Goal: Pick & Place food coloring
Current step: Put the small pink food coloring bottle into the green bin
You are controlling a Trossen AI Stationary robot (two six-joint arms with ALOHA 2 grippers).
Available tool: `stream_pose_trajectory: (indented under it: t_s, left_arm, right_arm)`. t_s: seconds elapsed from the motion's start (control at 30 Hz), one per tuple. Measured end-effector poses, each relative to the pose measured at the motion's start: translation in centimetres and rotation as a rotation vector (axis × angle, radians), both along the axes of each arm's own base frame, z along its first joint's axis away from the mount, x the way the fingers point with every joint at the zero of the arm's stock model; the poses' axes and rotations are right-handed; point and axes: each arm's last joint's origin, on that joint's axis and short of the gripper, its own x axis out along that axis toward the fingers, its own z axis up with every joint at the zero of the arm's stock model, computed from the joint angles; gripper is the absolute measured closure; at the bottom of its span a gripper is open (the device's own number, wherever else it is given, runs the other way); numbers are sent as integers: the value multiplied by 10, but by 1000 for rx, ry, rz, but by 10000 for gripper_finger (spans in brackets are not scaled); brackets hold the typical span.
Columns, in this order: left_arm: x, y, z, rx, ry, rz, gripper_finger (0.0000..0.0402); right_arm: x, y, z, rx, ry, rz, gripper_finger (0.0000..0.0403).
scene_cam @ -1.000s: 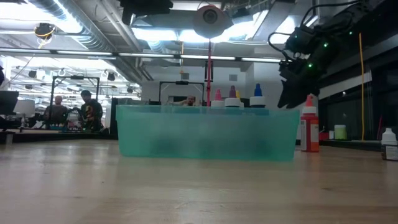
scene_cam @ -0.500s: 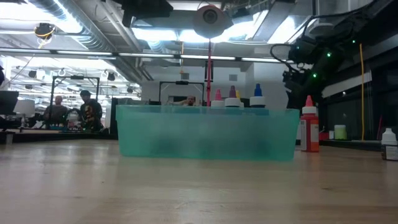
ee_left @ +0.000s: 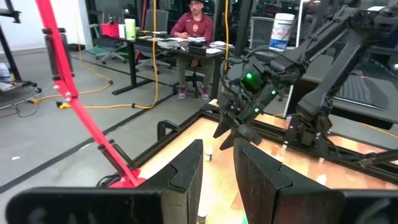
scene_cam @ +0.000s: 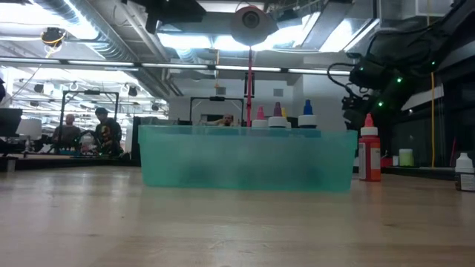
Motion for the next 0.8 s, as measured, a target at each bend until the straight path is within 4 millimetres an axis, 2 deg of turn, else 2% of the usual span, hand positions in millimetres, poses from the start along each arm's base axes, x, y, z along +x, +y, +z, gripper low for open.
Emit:
stream_pose_trajectory:
  t_s: [0.2, 0.37, 0.63, 0.8]
  left_arm:
    - [-1, 7, 0, -5, -5, 30, 315]
    - [0, 8, 3, -17, -46, -11, 315]
    - [0, 7, 4, -24, -58, -30, 316]
    - [0, 8, 4, -1, -44, -26, 316]
  right_arm:
    - [20, -7, -13, 64, 47, 41, 117]
    - [30, -17, -20, 75, 82, 8, 118]
    - [31, -17, -31, 113, 126, 12, 118]
    - [31, -19, -36, 112, 149, 8, 133]
